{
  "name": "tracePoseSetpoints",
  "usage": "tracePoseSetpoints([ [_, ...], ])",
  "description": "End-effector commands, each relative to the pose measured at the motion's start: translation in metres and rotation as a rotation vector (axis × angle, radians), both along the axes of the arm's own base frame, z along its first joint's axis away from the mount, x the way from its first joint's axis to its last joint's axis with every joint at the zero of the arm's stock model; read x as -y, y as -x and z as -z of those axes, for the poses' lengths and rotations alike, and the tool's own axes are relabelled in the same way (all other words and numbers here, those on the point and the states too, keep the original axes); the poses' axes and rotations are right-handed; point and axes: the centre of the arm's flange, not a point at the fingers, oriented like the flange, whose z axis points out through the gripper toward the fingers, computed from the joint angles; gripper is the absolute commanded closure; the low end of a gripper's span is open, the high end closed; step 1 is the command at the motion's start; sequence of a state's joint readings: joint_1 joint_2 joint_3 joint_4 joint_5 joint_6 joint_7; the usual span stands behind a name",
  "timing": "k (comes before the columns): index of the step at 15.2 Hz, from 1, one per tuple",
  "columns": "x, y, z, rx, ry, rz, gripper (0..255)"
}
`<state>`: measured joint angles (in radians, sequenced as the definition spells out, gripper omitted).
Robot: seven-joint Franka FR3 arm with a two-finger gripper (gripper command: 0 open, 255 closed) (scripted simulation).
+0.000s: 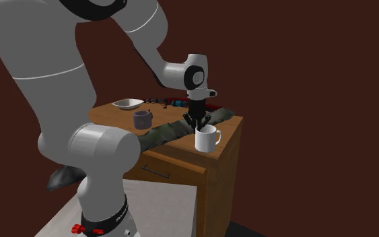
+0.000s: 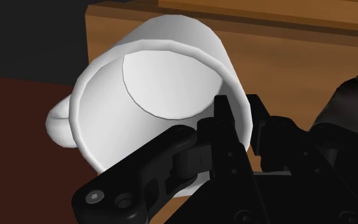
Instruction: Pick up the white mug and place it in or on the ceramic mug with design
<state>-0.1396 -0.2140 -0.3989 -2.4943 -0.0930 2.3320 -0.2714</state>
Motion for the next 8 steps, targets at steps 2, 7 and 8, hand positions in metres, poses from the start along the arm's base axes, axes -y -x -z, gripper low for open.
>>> tracePoseSetpoints([
  [2, 0.0, 0.0, -0.005, 0.0, 0.0, 0.0, 255],
  [7, 0.0, 0.0, -0.031, 0.0, 0.0, 0.0, 255],
  [8, 0.0, 0.0, -0.037, 0.0, 0.0, 0.0, 255],
])
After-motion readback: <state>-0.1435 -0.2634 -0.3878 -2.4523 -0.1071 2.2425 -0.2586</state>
